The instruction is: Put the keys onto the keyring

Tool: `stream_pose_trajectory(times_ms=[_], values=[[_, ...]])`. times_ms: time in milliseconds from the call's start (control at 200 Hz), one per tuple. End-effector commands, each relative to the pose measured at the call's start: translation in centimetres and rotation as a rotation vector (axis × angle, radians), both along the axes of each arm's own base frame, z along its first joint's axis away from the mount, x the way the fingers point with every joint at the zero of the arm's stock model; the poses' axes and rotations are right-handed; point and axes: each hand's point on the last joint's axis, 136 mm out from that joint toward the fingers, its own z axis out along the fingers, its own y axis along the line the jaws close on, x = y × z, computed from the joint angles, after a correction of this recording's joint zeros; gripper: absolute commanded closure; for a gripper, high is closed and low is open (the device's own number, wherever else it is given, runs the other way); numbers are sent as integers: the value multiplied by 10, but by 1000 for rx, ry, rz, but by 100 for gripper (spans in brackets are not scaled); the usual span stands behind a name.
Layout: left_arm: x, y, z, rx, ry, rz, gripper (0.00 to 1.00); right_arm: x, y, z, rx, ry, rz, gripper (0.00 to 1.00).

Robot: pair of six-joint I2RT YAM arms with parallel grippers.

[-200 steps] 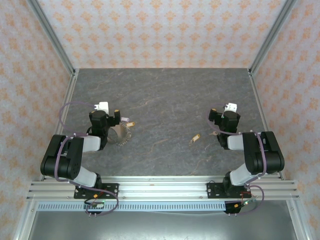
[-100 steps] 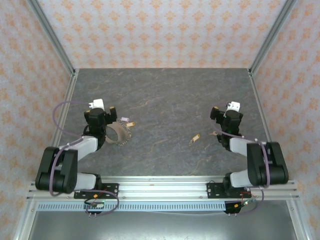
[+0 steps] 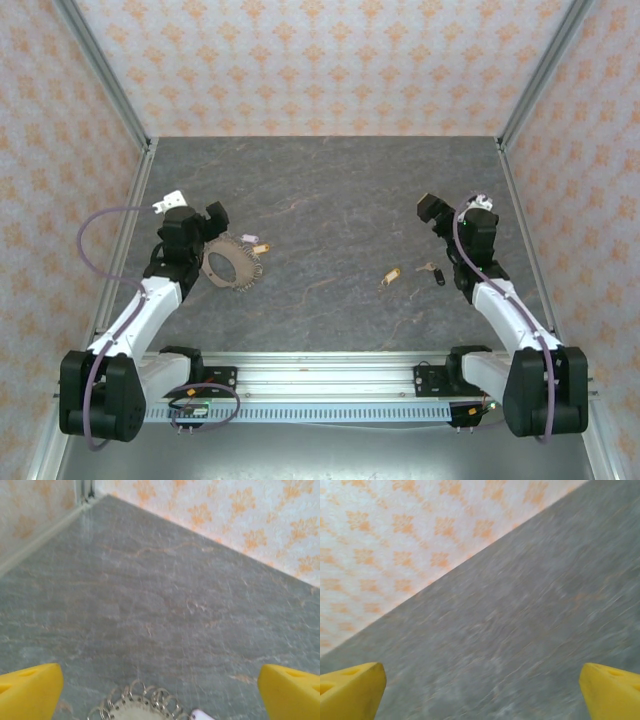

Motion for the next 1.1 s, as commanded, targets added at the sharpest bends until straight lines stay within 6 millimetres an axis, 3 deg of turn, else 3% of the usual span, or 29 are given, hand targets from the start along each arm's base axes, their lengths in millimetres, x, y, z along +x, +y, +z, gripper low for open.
stream_pose_trajectory(times_ms=[0, 95, 180, 325, 505, 1096], values=[[-2, -22, -21, -143, 113, -66, 0, -9, 24, -19, 237, 80, 50, 1], [4, -32, -33, -209, 132, -93, 0, -13, 39, -34, 265, 144, 119, 0], [7, -38, -46, -274, 166, -87, 0, -16, 54, -40, 267, 190, 203, 6], [12, -54, -71, -362, 266, -114, 6, -14, 75, -30, 260, 179, 276, 18], [5, -52, -95, -364, 358, -73, 10, -10, 97, -31, 241, 201, 330, 24], [-15, -67, -130, -323, 484, -72, 11, -4, 102, -37, 237, 226, 301, 26]])
